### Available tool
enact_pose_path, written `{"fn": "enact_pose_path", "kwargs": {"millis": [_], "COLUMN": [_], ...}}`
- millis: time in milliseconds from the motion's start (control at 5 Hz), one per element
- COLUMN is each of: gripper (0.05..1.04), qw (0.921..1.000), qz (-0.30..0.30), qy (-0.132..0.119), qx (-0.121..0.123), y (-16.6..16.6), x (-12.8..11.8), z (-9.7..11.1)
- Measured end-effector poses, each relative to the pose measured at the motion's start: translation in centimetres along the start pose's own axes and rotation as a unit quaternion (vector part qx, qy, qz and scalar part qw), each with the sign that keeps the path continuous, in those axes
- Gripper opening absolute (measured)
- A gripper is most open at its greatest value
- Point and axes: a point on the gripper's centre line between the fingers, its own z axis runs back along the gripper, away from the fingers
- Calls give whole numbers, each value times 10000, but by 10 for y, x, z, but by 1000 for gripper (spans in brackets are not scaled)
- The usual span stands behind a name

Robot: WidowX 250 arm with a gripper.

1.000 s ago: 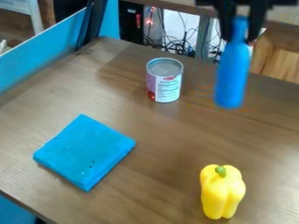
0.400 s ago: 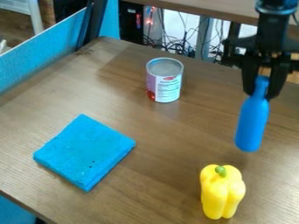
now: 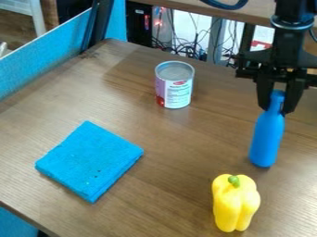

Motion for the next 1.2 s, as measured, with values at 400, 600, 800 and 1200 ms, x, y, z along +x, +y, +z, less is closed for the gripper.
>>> {"fn": "enact_pose_path", "kwargs": {"millis": [400,600,800,1200], "gripper": [899,1011,1007,1004], "qw": [9999,9999,9988,9900], "qz": [47,88,393,1375], "qy": [131,112,87,-37], "qx": [79,-44,-266,-321], "y": [4,6,16,75], "x": [-5,-10,1,24], "z": [-3,18,38,123]}}
